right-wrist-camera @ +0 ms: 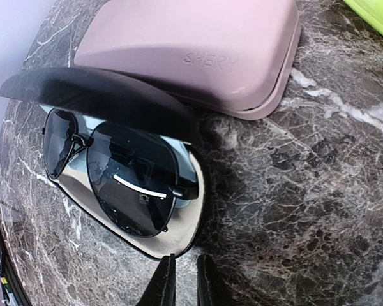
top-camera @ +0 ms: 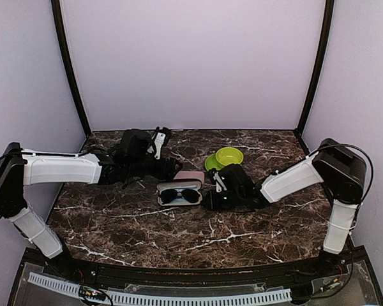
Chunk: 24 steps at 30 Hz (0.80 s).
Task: Organize the sunglasses
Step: Close the case with sunglasses at the center of the board.
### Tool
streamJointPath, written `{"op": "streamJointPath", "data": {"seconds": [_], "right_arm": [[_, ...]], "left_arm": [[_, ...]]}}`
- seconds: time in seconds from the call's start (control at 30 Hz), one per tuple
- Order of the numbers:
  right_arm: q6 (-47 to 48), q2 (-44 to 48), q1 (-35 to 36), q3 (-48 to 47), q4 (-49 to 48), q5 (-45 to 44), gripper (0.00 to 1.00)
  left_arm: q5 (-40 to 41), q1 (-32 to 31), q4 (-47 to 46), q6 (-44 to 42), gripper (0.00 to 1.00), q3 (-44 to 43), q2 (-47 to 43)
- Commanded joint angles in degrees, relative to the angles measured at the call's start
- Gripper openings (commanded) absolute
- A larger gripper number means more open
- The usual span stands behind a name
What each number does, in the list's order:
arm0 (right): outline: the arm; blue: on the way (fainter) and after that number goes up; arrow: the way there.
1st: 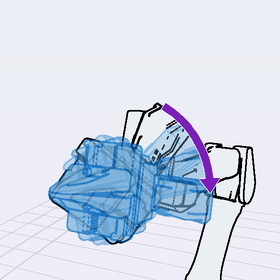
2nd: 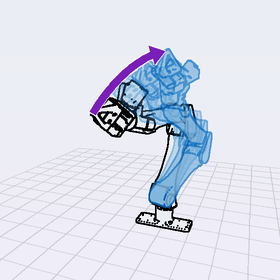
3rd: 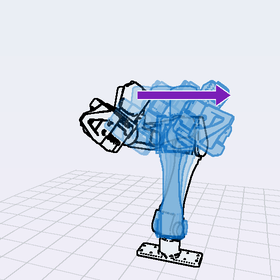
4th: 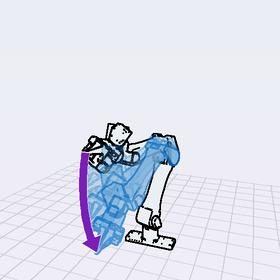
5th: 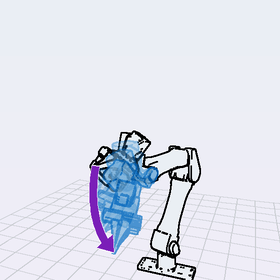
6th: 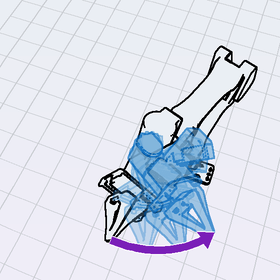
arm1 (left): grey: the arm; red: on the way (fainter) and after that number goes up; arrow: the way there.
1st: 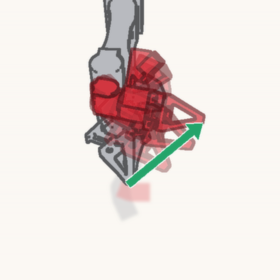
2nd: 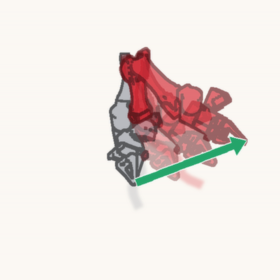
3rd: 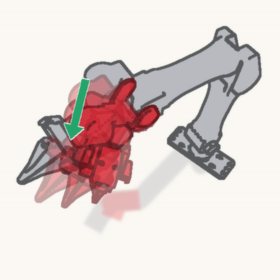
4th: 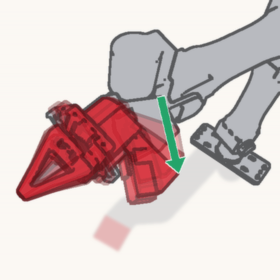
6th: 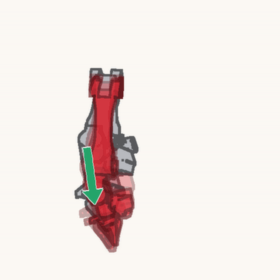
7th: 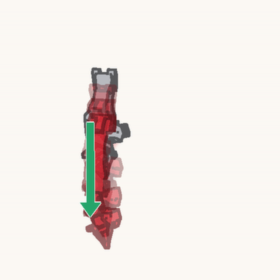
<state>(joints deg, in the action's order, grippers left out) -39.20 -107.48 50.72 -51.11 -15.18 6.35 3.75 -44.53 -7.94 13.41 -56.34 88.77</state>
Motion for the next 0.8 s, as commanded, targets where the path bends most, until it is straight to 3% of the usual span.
{"op": "streamJointPath", "data": {"seconds": [0.0, 0.47, 0.77], "right_arm": [[1.0, -1.2, 1.0, -1.3, 1.1, -1.6, 0.13], [1.0, -1.6, 1.2, -1.4, 1.1, -1.8, 0.13], [0.9, -1.7, 1.2, -1.6, 1.0, -1.5, 0.13]], "left_arm": [[-2.6, 0.8, 3.8, -3.1, 0.72, -5.1, 4.9], [-9.9, 2.1, 5.3, -1.8, 0.43, -11.5, 15.4], [-13.6, 2.1, 2.5, 0.6, 0.33, -9.3, 15.9]]}}
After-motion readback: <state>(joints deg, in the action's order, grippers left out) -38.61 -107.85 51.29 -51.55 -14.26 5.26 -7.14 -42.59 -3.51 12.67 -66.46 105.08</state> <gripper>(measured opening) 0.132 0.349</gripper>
